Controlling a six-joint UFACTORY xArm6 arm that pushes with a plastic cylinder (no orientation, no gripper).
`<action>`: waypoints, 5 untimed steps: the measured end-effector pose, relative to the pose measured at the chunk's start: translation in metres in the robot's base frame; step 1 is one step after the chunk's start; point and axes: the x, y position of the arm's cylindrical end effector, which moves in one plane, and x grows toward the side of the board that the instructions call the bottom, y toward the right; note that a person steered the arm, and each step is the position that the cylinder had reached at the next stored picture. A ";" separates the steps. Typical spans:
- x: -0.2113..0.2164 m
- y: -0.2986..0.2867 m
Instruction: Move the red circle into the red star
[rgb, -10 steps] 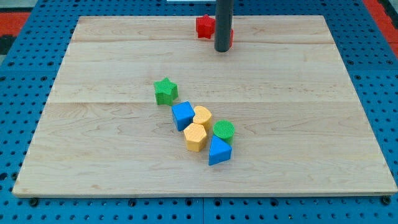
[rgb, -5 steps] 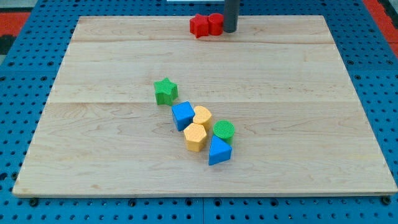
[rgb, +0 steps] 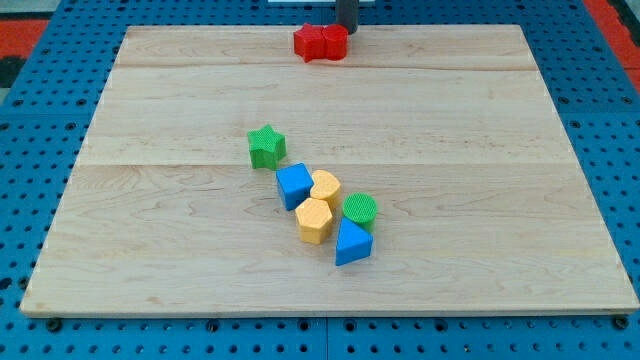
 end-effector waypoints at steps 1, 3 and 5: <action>0.000 0.000; 0.000 0.008; 0.007 -0.012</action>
